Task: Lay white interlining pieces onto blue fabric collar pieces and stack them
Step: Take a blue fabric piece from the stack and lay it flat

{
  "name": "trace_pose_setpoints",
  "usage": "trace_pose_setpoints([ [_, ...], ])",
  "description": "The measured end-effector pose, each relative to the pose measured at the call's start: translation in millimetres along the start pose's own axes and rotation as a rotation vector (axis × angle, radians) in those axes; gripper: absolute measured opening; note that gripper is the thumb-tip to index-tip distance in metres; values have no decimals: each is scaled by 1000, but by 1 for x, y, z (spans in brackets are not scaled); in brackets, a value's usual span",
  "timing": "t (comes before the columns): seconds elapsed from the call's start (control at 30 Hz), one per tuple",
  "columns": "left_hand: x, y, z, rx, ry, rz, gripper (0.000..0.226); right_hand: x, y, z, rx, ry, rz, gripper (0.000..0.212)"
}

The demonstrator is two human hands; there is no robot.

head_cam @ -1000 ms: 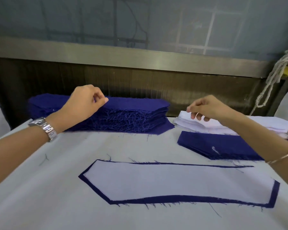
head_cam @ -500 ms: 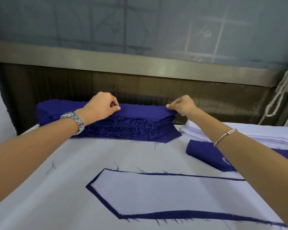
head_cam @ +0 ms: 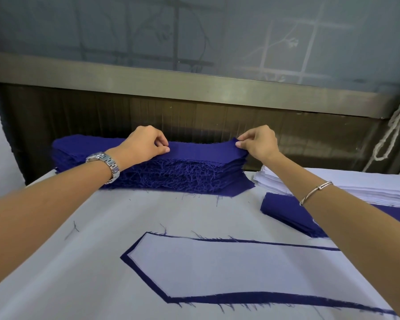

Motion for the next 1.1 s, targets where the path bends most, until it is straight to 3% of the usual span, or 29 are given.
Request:
trace_pose_setpoints([
  [0.1, 2, 0, -2, -34, -41, -7, 31, -1, 2, -1, 25, -18, -43, 3],
  [0.23, 4, -1, -5, -55, -174, 7, 48, 2, 7, -2, 36, -60, -90, 6],
  [0.4, 3, -2, -11, -86, -242, 22, 65, 4, 19, -12, 44, -298, -138, 15],
  [0.5, -2, 2, -23, 36, -381, 22, 57, 4, 25, -15, 18, -377, -149, 18],
  [0.7, -31, 19, -41, 89, -519, -30, 48, 3, 29, -15, 12, -412, -141, 18],
  [0.93, -78, 47, -71, 147, -522, -91, 38, 3, 31, -16, 10, -410, -126, 8],
  [1.1, -98, 66, -96, 367, -457, -67, 41, 0, 31, -27, 3, -394, -133, 14],
])
Point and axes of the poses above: each hand's wrist, its own y-axis away from the middle knuckle, its own z-axis out of the palm, x = y × z, the point moved 3 cm from there along -y, towards the middle knuckle, and after that the axes turned 7 degrees about -x, right-handed, at the moved point
